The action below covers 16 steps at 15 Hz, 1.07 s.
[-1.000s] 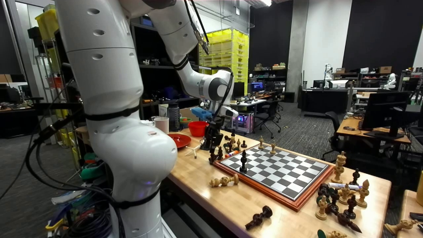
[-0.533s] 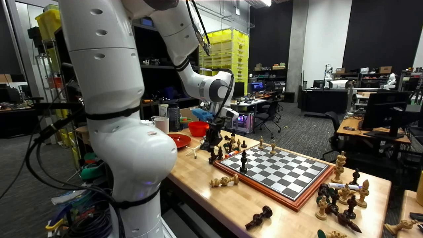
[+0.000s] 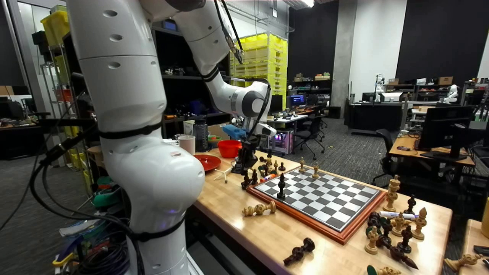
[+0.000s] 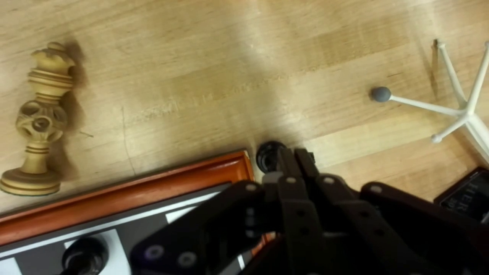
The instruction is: Put a chess piece on the chess board
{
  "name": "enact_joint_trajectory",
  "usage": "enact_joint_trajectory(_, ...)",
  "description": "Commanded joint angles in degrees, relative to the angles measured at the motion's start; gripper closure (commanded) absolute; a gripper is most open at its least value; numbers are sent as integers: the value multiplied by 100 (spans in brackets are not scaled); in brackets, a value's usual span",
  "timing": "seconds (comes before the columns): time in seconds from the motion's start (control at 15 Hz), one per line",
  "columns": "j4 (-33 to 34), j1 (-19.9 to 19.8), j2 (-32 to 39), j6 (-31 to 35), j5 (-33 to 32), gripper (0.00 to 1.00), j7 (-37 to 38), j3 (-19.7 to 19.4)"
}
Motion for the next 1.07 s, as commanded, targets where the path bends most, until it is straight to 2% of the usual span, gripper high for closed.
enact_joint_trajectory(0.0,-3,15,-123,-94,-40,63,-4,15)
enact_joint_trajectory(0.13,14,15,-96,-91,-43,52,-3,17)
enact_joint_trajectory(0.6,97,7,35,-73,-57,4,-45,10)
enact_joint_trajectory(0.67,119,3,82,-57,-66,9,-53,6)
enact_joint_trajectory(0.73,137,0,127,-43,-60,40,-69,2)
enact_joint_trajectory(0.8,149,-1,163,-27,-61,36,-80,0)
enact_joint_trajectory(0.87,165,-5,224,-3,-60,36,-86,-6)
enact_joint_trajectory(1.0,195,-17,315,5,-67,48,-91,-28)
